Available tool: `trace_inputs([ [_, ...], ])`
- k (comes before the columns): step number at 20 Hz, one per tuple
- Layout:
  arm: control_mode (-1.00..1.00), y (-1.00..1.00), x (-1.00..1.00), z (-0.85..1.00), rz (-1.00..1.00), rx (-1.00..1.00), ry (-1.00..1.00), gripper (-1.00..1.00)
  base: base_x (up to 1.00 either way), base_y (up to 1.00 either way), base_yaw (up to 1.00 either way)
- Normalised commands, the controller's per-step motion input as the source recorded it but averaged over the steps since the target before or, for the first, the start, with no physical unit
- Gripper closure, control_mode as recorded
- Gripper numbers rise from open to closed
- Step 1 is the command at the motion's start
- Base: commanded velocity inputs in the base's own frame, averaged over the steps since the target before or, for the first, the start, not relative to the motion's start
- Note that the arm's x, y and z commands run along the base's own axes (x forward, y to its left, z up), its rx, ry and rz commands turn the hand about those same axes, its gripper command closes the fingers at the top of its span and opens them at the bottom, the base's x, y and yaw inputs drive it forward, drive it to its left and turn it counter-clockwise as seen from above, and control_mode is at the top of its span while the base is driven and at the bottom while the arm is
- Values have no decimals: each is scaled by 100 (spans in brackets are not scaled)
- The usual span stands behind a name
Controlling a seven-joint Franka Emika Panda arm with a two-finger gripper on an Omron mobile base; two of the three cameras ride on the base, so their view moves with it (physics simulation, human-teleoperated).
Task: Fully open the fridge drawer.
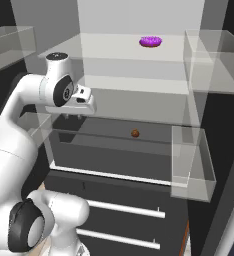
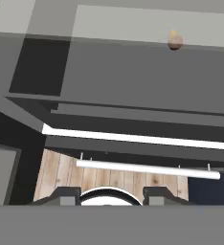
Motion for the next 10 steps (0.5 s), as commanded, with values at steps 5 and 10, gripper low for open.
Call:
trace_inputs([
  [5, -100, 4, 0, -31, 0, -1, 3, -100, 0, 0, 0],
  [10, -100, 23, -41, -92, 1, -25, -18, -100, 0, 0, 0],
])
